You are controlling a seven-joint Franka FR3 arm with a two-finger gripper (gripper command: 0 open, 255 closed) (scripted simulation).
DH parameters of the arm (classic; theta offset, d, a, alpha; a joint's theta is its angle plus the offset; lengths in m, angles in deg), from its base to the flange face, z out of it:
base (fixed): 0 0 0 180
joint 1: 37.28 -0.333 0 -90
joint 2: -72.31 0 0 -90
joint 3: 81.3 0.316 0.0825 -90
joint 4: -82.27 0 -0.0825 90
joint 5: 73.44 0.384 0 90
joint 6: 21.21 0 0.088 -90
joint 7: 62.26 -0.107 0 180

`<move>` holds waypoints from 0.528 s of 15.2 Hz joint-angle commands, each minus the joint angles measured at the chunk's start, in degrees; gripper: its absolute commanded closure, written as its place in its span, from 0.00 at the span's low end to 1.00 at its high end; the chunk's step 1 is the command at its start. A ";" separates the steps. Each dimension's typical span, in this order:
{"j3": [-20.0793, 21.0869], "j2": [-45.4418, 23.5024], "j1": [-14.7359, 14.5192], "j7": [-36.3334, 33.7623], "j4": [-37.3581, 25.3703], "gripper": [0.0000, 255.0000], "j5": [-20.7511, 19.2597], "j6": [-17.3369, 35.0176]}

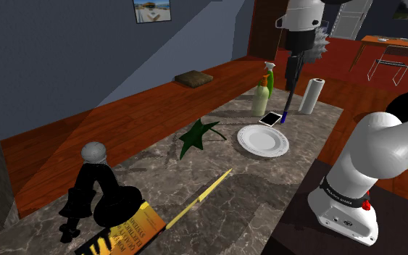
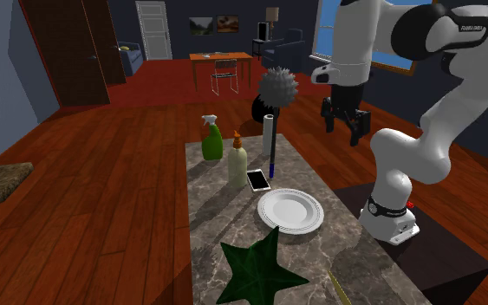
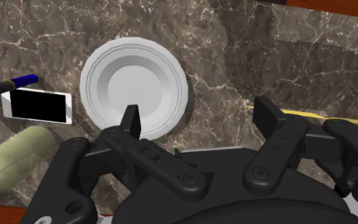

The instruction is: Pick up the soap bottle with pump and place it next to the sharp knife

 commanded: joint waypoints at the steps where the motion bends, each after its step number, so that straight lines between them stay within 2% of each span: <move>1: 0.00 0.00 0.00 0.00 0.00 0.00 0.00 0.00; 8: -7.51 -8.04 2.12 8.67 -1.30 0.00 -5.48 8.09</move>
